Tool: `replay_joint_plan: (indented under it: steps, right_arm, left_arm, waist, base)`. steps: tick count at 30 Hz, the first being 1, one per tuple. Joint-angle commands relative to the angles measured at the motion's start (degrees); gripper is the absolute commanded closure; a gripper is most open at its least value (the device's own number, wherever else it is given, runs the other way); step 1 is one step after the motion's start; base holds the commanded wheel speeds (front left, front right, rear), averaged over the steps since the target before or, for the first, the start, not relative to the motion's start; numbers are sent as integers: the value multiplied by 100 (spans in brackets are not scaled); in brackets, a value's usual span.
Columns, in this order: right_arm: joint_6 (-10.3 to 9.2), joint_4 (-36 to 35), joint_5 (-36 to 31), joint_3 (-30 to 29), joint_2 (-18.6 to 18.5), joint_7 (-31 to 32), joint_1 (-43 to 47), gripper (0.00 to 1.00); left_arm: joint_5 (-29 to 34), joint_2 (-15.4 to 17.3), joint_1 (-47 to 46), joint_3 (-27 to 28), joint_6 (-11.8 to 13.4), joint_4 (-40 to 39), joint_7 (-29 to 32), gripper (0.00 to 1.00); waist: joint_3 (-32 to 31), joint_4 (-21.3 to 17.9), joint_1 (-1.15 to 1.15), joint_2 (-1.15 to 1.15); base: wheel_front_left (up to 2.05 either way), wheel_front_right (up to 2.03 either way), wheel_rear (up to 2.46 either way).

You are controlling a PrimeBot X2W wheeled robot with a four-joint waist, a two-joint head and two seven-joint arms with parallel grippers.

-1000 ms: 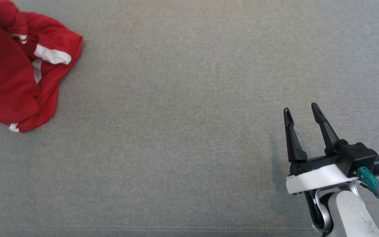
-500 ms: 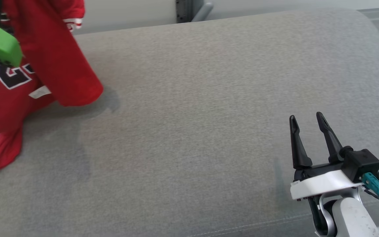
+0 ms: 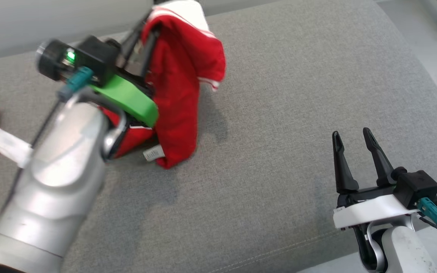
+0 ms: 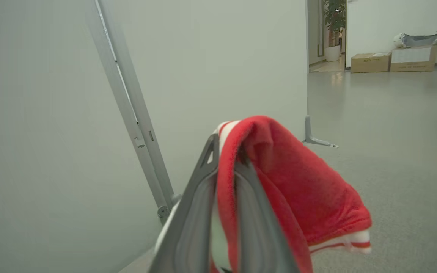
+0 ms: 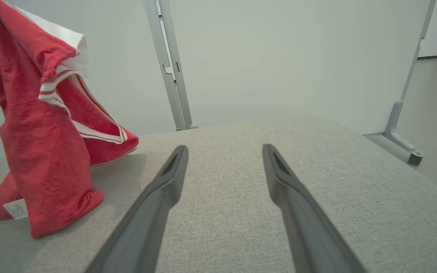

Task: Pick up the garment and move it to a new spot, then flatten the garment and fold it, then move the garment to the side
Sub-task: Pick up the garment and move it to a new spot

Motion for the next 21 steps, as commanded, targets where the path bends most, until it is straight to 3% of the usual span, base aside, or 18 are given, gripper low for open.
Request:
replay_joint_plan:
  steps: [1,7,11,13,21]
  right_arm:
    - [-2,-16,39,6,-15,-15,-69,0]
    - [-2,-8,63,23,-13,-15,-94,0]
    - [-2,54,60,56,-14,-15,-97,0]
    - [-2,85,54,55,-14,-15,-81,0]
    - [-2,190,-30,63,-15,-15,60,0]
  left_arm:
    - [-64,-83,124,-6,16,53,-45,100]
    - [39,-859,600,-109,21,460,-86,100]
    - [79,-1198,998,-153,3,672,-77,100]
    - [164,-1305,1162,-262,0,849,-76,1]
    - [66,-1438,1669,-489,-5,1066,-75,0]
  waist:
    - [92,-77,0,0]
    - [203,-120,0,0]
    - [210,-96,0,0]
    - [170,-57,0,0]
    - [-96,179,0,0]
  base:
    - [0,0,0]
    - [0,0,0]
    - [0,0,0]
    - [0,0,0]
    - [0,0,0]
